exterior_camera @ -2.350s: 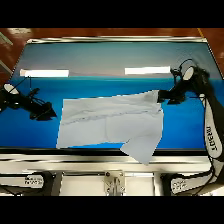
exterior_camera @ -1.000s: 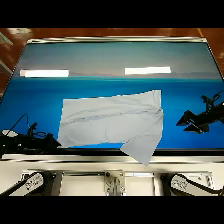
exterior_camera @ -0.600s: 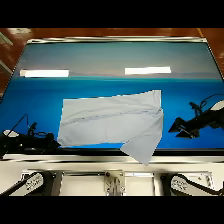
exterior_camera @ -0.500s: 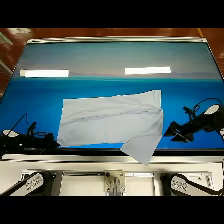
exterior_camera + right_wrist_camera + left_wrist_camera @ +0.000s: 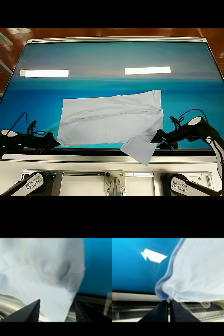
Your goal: Fold the shirts.
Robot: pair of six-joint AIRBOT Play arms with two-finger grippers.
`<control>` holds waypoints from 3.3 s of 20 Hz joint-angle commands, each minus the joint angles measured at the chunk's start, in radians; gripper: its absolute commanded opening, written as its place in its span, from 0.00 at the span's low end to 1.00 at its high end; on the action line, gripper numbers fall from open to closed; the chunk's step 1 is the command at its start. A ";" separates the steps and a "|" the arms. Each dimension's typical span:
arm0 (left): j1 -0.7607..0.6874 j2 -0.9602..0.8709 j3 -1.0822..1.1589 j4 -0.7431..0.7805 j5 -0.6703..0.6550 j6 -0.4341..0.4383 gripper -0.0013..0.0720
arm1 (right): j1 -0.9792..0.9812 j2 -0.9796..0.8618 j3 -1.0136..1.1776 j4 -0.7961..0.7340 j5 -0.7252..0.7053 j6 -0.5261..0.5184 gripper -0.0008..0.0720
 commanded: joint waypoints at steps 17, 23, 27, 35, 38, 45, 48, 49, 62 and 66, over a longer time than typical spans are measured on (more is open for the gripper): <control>-0.193 -0.222 0.561 -0.137 0.102 -0.008 0.06 | 0.167 -0.039 0.601 0.181 -0.358 0.039 0.08; -0.307 -0.535 0.912 -0.137 0.101 -0.154 0.07 | 0.169 -0.235 0.640 0.182 -0.422 0.103 0.09; -0.324 -0.620 0.946 -0.128 0.101 -0.224 0.07 | 0.163 -0.294 0.640 0.172 -0.433 0.105 0.10; -0.297 -0.621 0.946 -0.035 0.056 -0.344 0.06 | 0.099 -0.293 0.640 0.126 -0.428 0.165 0.10; -0.298 -0.621 0.946 -0.026 0.009 -0.340 0.11 | 0.105 -0.298 0.640 0.122 -0.431 0.164 0.26; -0.291 -0.596 0.947 -0.027 -0.130 -0.315 1.00 | 0.034 -0.272 0.640 -0.020 -0.288 0.042 0.98; -0.317 -0.552 0.946 -0.035 -0.121 -0.304 1.00 | 0.004 -0.304 0.640 -0.004 -0.238 0.048 0.98; -0.330 -0.539 0.947 -0.046 -0.120 -0.290 1.00 | 0.006 -0.319 0.640 0.022 -0.240 0.048 0.97; -0.639 -0.507 0.947 -0.163 0.164 -0.272 0.99 | 0.089 -0.451 0.640 0.232 -0.271 0.054 0.47; -0.683 -0.511 0.946 -0.241 0.273 -0.270 0.38 | 0.088 -0.371 0.640 0.234 -0.258 0.024 0.09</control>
